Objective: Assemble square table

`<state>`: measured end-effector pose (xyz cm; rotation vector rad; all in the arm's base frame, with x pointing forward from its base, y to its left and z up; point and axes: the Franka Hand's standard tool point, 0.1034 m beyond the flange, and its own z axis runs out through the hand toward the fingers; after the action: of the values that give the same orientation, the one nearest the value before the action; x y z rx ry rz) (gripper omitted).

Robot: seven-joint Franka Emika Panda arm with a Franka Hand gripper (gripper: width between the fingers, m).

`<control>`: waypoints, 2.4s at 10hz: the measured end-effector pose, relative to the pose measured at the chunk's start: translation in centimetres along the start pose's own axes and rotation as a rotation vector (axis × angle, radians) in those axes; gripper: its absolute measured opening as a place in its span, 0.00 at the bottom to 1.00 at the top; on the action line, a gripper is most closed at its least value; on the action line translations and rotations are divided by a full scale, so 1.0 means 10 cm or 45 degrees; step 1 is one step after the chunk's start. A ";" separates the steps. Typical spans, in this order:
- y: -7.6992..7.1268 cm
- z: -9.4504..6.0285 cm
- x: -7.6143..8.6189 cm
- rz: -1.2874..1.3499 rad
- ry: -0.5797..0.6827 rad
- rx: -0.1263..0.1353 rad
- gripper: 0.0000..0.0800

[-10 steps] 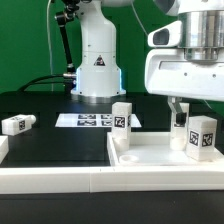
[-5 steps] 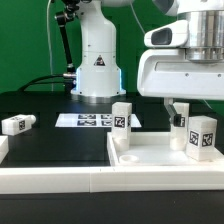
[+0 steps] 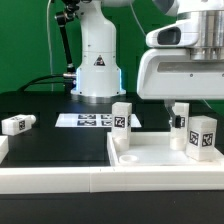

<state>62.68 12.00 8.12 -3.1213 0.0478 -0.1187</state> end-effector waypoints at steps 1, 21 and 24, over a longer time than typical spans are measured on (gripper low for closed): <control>-0.01 -0.01 0.00 -0.053 0.002 -0.006 0.81; 0.05 0.02 0.01 1.051 0.044 0.029 0.36; 0.05 0.02 0.00 1.412 0.034 0.037 0.36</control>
Offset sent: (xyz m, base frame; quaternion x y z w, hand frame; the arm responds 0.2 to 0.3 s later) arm 0.0009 0.0017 0.0024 0.0000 -0.0051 -0.1796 0.9837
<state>62.67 11.47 7.95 -2.5738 1.6491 -0.1245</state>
